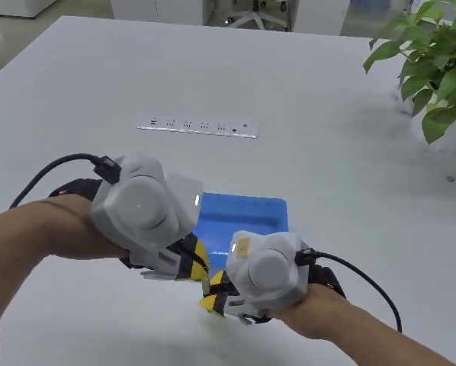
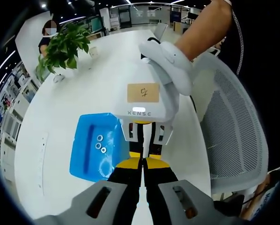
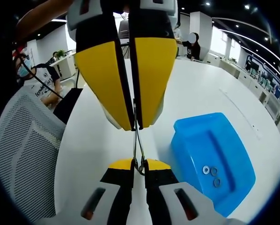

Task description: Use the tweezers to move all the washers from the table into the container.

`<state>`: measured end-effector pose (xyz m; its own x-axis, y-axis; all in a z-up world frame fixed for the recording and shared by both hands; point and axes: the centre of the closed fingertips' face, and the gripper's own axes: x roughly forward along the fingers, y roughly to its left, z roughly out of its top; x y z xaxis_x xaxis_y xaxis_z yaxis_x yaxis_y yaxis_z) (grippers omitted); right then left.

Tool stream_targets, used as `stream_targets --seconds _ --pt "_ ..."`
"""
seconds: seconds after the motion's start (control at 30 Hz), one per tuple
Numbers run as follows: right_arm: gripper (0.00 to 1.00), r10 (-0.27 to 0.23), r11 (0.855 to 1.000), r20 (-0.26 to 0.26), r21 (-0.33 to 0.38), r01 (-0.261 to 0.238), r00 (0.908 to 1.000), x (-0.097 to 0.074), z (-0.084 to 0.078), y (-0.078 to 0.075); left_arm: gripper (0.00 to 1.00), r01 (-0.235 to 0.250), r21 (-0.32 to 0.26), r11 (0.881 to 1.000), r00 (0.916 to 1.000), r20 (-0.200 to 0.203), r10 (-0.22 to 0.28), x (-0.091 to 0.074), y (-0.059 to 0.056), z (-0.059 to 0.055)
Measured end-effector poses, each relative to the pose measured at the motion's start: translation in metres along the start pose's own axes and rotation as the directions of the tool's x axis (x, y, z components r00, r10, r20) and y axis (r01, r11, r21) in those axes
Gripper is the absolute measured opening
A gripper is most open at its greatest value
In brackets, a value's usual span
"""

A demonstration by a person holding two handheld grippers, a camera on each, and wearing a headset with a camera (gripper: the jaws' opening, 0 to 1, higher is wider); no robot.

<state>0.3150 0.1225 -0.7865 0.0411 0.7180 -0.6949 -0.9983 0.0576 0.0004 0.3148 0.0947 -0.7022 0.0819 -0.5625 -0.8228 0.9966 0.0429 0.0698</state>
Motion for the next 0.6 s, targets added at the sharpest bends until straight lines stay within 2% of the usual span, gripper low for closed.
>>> stream_targets --seconds 0.6 --pt "0.1 -0.029 0.999 0.014 -0.016 0.03 0.9995 -0.023 0.011 0.0 0.05 -0.014 0.02 1.0 0.9998 0.013 0.014 -0.015 -0.002 0.02"
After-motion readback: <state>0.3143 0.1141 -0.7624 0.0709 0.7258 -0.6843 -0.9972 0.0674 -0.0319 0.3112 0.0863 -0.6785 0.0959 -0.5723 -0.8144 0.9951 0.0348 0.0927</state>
